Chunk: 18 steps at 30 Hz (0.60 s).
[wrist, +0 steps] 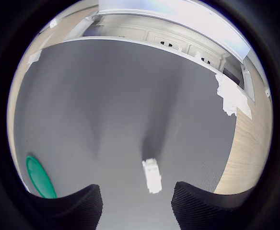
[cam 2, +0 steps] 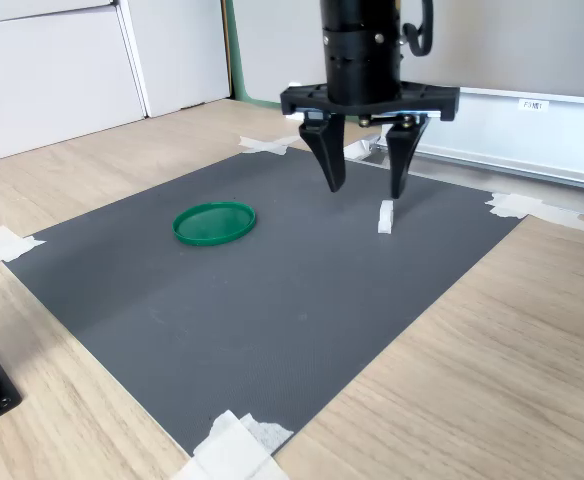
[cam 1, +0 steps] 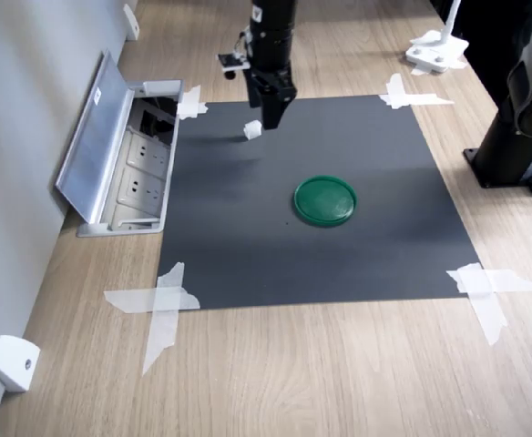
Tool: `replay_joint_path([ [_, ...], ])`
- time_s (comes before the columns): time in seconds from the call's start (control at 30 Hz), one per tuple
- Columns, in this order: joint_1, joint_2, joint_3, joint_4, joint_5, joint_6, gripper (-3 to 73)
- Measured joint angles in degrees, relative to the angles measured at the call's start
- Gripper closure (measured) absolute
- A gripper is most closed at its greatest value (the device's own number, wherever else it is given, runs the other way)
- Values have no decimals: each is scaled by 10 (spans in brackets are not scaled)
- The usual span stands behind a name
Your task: Grasp a white terminal and put it on the green lid.
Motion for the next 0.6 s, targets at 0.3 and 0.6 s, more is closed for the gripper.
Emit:
replay_joint_path([
  [0.3,0,44,-9,0,-4,3,89],
  [0.6,0,59,-9,-5,-15,5,322],
])
